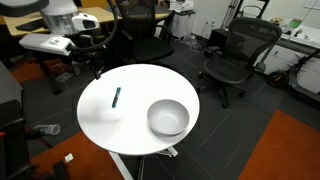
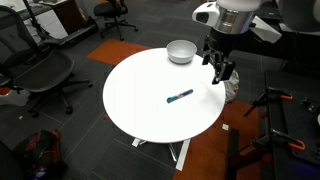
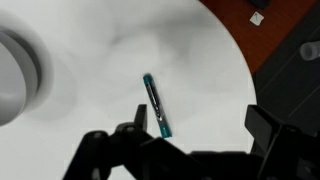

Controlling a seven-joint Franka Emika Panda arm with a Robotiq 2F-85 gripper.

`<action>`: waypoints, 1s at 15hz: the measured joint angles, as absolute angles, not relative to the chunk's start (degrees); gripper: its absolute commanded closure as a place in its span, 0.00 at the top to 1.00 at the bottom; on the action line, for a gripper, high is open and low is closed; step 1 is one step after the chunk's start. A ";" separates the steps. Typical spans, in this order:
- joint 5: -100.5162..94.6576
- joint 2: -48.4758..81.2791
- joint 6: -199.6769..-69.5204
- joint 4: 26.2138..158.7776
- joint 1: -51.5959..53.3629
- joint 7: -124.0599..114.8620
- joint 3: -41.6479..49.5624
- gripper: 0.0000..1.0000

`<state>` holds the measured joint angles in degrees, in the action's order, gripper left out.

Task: Pick up the marker and put it in the bowl

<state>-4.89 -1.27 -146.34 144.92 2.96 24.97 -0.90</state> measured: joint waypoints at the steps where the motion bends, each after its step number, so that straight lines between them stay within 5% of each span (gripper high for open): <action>1: -4.84 0.46 -146.34 143.76 2.95 26.18 -0.90 1.00; 15: -3.60 18.62 -149.09 131.20 -0.37 38.02 -3.64 1.00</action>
<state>-3.60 18.62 -149.09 131.20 -0.37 38.02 -3.64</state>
